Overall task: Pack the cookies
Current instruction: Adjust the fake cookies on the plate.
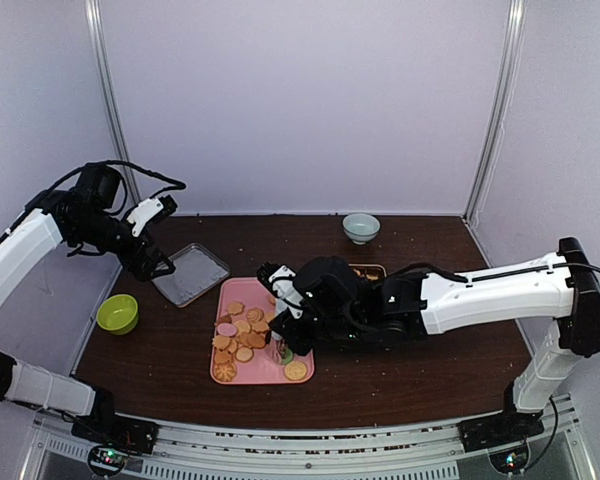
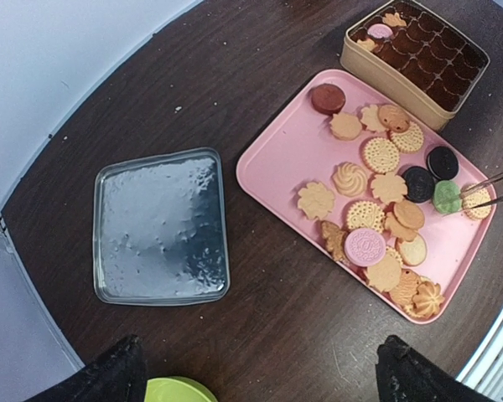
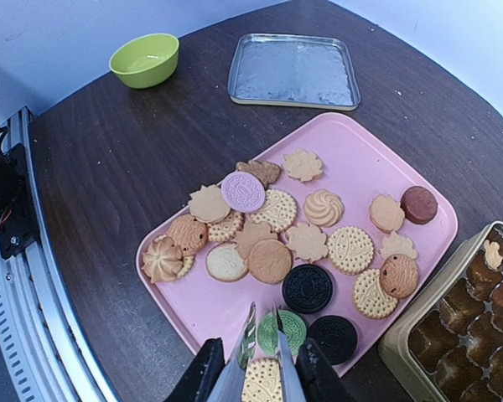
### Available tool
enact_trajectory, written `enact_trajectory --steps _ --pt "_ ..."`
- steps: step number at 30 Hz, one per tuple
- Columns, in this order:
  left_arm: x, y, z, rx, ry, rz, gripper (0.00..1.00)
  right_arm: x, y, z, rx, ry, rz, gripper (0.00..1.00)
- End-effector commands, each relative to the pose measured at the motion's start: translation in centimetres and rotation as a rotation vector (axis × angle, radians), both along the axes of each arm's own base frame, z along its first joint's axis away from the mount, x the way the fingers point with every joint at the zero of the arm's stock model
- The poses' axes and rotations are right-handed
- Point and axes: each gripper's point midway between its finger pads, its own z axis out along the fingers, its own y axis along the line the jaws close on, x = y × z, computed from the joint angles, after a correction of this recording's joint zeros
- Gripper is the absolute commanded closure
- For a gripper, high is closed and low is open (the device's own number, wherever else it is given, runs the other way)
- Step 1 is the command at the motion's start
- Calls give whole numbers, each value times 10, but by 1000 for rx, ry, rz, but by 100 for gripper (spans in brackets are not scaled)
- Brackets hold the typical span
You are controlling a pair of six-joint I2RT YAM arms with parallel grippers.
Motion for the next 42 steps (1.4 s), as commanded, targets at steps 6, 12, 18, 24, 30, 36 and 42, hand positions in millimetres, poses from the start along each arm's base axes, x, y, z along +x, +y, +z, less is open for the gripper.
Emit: enact_trajectory --steps 6,12,18,24,30,36,42 --pt "5 -5 0 -44 -3 -4 2 9 -6 20 50 -71 -74 70" --pt "4 -7 -2 -53 9 -11 2 8 -4 15 38 -69 -71 68" --pt "4 -8 -1 -57 9 -16 2 7 -3 10 28 -60 -61 64" --pt "3 -10 -1 -64 14 -22 2 4 2 5 24 -54 -46 63" --pt "3 -11 -1 -69 16 -25 2 2 5 1 -11 -78 -38 61" --pt "3 -10 0 -69 14 -25 2 -3 12 -9 -44 -80 -21 61" --pt "2 -11 1 -71 13 -26 2 -9 17 -20 -44 -42 0 61"
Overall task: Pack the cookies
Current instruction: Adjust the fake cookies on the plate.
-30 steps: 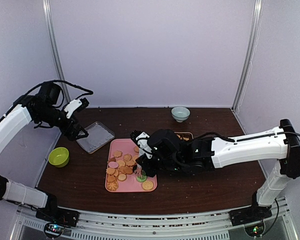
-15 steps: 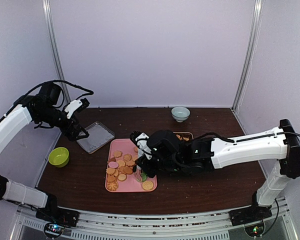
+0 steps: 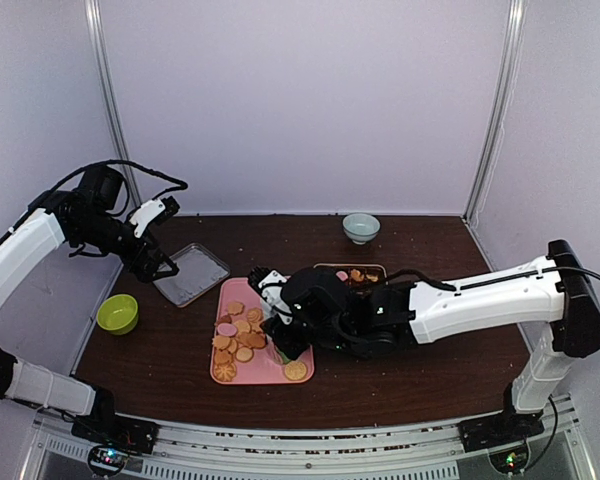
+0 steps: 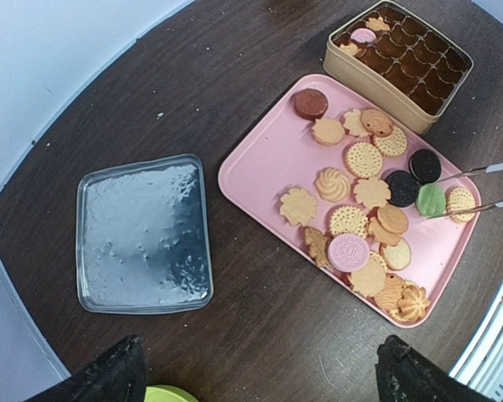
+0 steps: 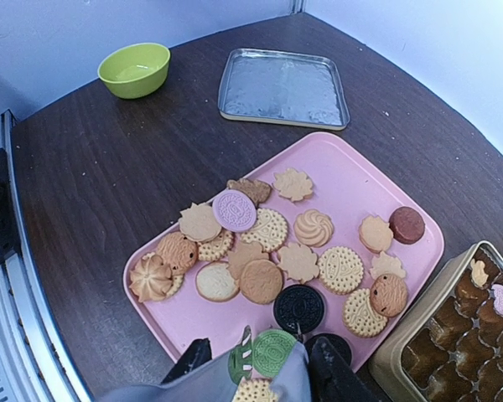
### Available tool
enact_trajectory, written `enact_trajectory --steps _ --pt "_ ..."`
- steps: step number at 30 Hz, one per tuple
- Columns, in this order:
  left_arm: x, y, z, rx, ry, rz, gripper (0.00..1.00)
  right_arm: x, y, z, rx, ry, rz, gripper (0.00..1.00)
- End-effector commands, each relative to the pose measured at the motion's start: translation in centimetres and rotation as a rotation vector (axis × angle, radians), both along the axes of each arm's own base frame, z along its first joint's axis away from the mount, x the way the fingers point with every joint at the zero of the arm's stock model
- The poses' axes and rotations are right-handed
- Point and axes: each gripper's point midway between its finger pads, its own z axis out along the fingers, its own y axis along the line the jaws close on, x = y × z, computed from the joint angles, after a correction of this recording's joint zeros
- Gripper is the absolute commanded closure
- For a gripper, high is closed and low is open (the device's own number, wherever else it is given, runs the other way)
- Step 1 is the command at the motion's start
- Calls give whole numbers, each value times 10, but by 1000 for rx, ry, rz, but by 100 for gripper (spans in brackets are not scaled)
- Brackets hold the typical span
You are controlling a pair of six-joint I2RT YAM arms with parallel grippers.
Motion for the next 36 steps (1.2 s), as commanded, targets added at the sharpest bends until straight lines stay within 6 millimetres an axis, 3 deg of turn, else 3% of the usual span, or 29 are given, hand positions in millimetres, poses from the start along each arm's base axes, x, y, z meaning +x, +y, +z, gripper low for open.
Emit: enact_trajectory --steps 1,16,19,25,32,36 --pt "5 -2 5 -26 -19 1 2 -9 4 -19 -26 49 26 61" --pt "6 -4 8 -39 -15 -3 2 -14 -7 -25 -17 75 26 56" --pt "6 -5 8 -43 -11 -3 2 -15 -7 -12 23 71 27 56" --pt "6 -5 7 -42 -7 -3 2 -16 -4 32 158 73 68 57" --pt "6 -5 6 -40 -6 -3 2 -18 5 27 153 101 85 58" --pt "4 -4 4 -35 -5 -6 2 -7 -8 35 152 49 16 60"
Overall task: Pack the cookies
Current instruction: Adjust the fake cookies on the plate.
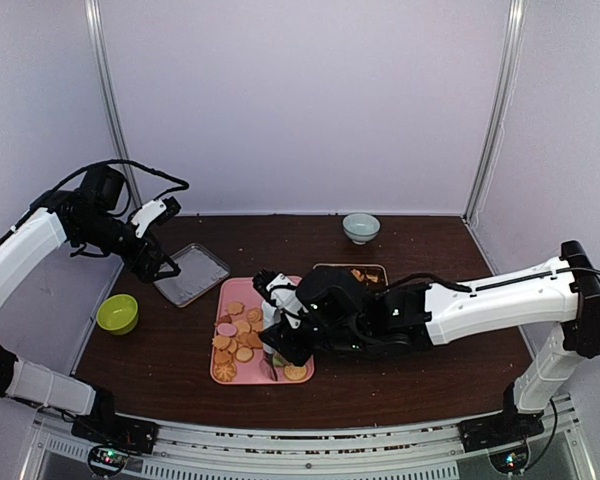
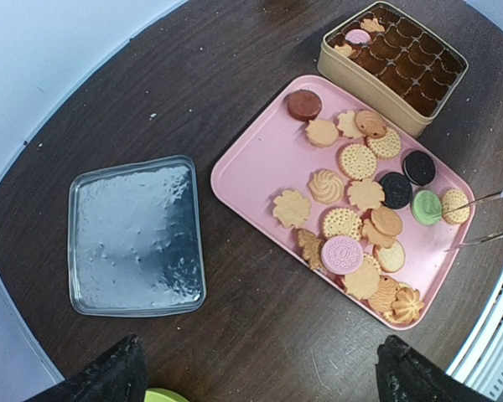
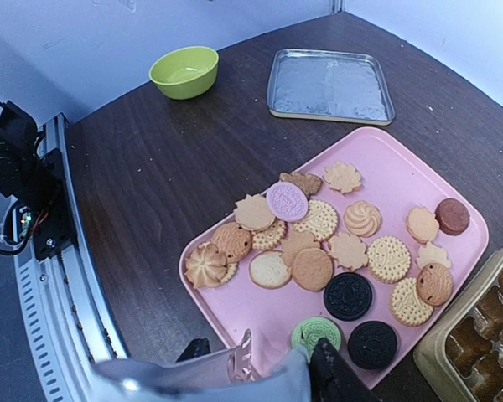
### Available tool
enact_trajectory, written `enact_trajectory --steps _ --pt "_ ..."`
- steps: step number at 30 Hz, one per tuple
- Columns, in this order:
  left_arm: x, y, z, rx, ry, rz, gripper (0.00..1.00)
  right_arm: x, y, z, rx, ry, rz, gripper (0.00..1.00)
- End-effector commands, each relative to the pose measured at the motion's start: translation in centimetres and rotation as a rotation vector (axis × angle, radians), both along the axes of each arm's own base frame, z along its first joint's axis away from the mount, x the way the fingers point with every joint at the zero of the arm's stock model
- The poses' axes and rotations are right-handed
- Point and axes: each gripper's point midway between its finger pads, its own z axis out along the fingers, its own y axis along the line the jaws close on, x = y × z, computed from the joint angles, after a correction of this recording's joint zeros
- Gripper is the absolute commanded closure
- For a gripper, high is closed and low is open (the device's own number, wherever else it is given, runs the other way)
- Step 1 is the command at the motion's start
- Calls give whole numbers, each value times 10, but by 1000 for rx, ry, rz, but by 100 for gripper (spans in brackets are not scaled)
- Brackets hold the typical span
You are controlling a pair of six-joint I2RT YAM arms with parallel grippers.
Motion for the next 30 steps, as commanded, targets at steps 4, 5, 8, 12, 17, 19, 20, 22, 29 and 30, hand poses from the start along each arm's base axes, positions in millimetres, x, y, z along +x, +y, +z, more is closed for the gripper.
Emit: enact_trajectory --steps 4,5,8,12,17,19,20,22,29,30 --pt "4 0 7 -16 -26 1 2 29 -23 36 43 -123 -170 64" --pt "3 -1 6 -16 -25 -1 2 32 -25 38 46 -137 -187 64" --pt "3 -1 6 -18 -23 -2 2 38 -30 39 54 -158 -232 65" --pt "2 0 6 -13 -27 -3 2 37 -27 28 55 -131 -233 65" --pt "1 0 6 -10 -30 -7 2 31 -24 11 54 -85 -211 65" --pt "1 0 6 -11 -27 -8 2 30 -24 6 48 -74 -210 65" --pt "0 0 6 -10 -26 -8 2 30 -24 5 47 -70 -209 65" --pt "0 0 5 -11 -25 -9 2 28 -24 2 44 -60 -204 65" --pt "0 -1 7 -15 -29 -13 2 16 -5 -4 82 8 -129 64" --pt "1 -1 8 -15 -29 -12 2 14 -1 -4 93 20 -112 64"
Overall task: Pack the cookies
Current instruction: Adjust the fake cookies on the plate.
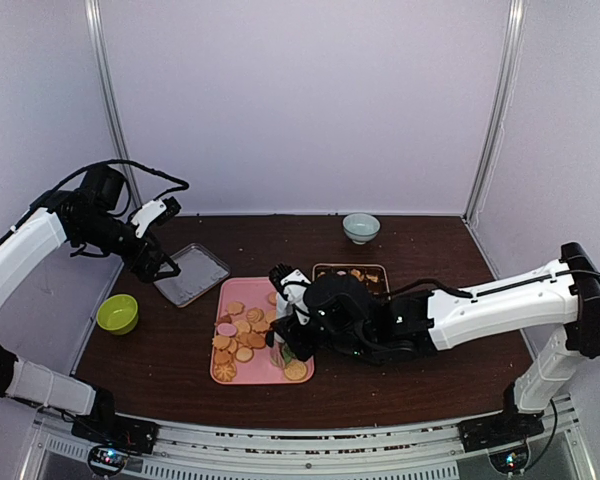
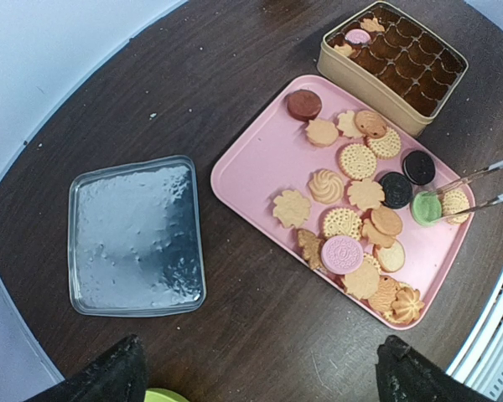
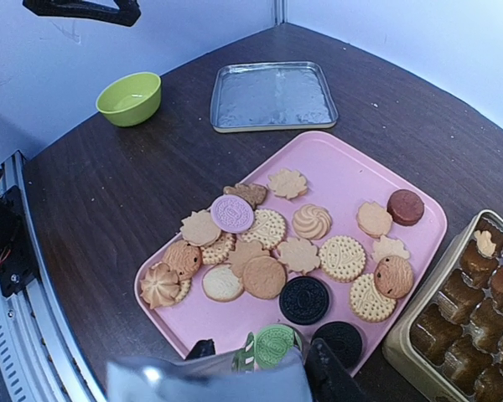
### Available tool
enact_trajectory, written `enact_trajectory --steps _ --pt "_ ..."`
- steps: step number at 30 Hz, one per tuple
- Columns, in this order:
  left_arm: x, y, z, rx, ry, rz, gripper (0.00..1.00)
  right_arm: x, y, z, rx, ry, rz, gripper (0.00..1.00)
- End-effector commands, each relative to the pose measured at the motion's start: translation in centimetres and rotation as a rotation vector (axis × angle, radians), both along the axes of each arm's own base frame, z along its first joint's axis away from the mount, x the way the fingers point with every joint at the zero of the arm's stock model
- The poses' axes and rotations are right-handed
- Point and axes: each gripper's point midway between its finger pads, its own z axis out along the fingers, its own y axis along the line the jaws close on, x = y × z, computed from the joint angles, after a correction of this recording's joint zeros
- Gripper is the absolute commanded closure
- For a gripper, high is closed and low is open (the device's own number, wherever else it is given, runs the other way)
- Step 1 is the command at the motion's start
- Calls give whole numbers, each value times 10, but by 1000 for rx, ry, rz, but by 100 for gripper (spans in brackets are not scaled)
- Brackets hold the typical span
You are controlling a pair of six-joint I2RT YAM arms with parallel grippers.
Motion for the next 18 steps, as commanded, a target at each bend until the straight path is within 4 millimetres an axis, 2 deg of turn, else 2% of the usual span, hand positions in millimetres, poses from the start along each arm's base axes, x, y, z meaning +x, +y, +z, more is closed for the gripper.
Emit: enact_trajectory --steps 1,3,9,18 --pt "0 0 8 -15 -28 -11 2 -7 22 2 77 55 61 64" --pt "0 0 8 -13 -29 -11 2 -9 30 0 85 69 82 64" --pt "-2 1 9 -8 -34 -13 2 -13 48 13 131 76 128 64" --pt "-2 0 9 -14 -32 -16 2 -3 38 37 85 -40 74 62"
